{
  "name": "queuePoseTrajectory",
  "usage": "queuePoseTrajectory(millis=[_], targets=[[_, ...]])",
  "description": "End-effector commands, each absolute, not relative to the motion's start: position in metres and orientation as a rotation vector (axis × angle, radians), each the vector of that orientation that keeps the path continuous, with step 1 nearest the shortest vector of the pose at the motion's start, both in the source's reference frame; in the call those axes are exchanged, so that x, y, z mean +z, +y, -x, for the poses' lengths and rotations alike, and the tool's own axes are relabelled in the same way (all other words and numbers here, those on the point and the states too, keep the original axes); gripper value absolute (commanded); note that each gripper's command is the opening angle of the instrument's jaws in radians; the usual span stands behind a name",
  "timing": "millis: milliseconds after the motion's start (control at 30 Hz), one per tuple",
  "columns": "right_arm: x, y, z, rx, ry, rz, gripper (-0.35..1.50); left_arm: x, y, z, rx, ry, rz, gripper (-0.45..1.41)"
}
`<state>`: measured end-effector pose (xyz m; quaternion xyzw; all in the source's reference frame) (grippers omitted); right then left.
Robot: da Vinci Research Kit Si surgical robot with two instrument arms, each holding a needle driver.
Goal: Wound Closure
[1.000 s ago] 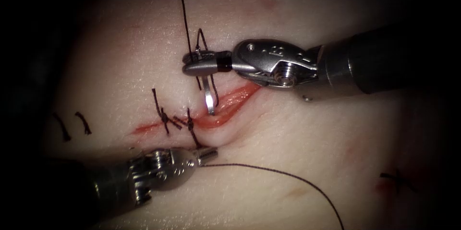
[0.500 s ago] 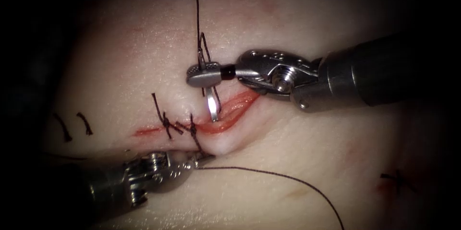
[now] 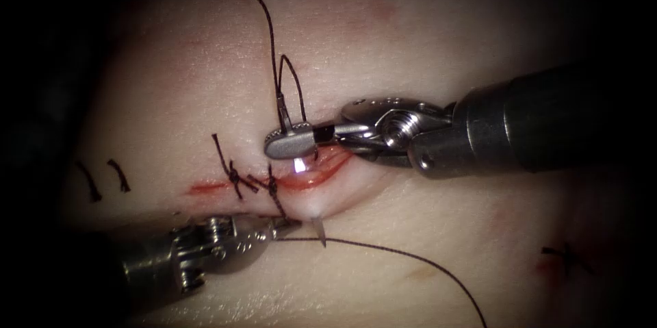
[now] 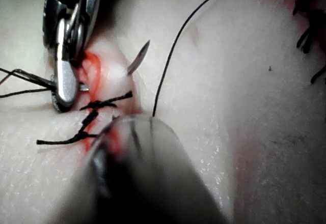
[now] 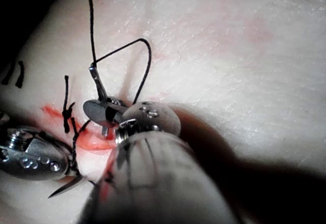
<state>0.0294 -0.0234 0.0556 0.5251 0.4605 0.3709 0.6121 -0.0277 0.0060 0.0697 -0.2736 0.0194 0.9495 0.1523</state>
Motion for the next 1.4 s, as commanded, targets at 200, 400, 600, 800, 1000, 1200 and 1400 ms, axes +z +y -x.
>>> queuePoseTrajectory(millis=[200, 400, 600, 800, 1000, 1200, 1400], targets=[[0.0555, -0.0248, -0.0297, 0.864, 1.032, -1.244, -0.35, 0.0703, 0.0062, 0.028, 2.726, 0.053, 0.791, 0.09], [0.0564, -0.0229, -0.0301, 0.91, 1.08, -1.195, -0.35, 0.0694, 0.0051, 0.0279, 2.729, 0.05, 0.792, 0.09], [0.0575, -0.0211, -0.0293, 0.905, 1.183, -1.172, 1.06, 0.0667, 0.0025, 0.028, 2.745, 0.063, 0.878, 0.26], [0.0577, -0.0196, -0.0279, 0.908, 1.219, -1.175, 1.23, 0.0641, 0.0024, 0.0291, 2.774, 0.233, 1.039, 0.31], [0.0575, -0.0183, -0.0264, 0.916, 1.223, -1.166, 1.27, 0.0632, 0.0037, 0.0308, 2.773, 0.423, 1.15, 0.37], [0.0573, -0.0183, -0.0256, 0.91, 1.223, -1.165, 1.23, 0.064, 0.0047, 0.0312, 2.804, 0.486, 1.173, 0.44], [0.0575, -0.018, -0.0254, 0.912, 1.223, -1.166, 1.21, 0.064, 0.0052, 0.0297, 2.81, 0.51, 1.204, 0.44]])
